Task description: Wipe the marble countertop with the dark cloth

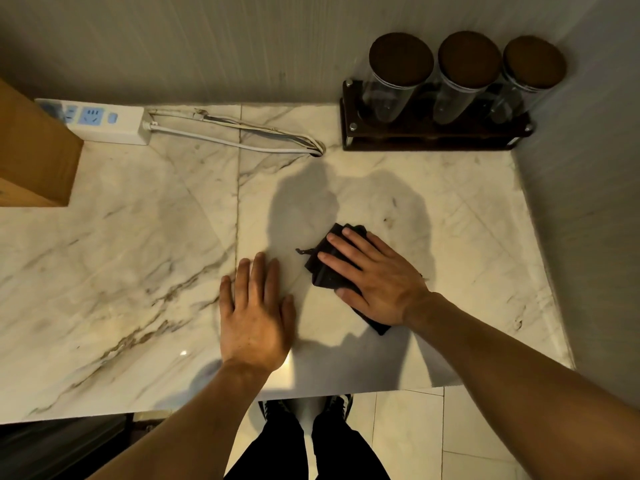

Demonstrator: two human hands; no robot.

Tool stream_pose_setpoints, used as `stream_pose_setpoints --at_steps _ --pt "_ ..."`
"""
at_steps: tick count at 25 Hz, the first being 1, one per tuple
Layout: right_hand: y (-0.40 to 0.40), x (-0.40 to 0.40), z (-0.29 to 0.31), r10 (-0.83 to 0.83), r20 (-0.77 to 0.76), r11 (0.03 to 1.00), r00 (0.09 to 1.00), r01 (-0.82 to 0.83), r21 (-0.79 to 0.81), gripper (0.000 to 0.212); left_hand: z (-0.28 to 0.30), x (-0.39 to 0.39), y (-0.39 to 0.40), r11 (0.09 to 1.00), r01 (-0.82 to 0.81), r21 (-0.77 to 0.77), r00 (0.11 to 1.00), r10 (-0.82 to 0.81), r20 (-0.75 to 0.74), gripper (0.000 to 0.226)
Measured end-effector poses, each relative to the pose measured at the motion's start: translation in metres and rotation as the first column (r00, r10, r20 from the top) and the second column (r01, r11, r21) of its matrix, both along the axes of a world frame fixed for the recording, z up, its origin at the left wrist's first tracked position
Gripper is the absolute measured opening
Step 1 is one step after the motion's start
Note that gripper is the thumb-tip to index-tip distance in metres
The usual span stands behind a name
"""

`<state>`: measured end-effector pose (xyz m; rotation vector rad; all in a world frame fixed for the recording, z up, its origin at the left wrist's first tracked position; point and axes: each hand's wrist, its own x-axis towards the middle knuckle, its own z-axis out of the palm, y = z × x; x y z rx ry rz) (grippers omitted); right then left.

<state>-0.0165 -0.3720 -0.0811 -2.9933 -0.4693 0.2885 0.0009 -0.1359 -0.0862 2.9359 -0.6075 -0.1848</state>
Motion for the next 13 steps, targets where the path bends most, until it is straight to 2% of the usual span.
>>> stream_pose_setpoints --at_steps 8,13 --pt "-0.011 0.042 0.001 -0.127 0.045 0.992 0.991 0.128 -0.021 0.061 0.001 0.001 -0.003 0.998 -0.020 0.059 1.000 0.020 -0.008 0.061" --pt "-0.015 0.067 -0.002 -0.318 0.040 0.948 0.947 0.318 -0.004 0.061 0.002 0.001 -0.002 0.999 -0.019 0.050 1.000 0.020 -0.020 0.061"
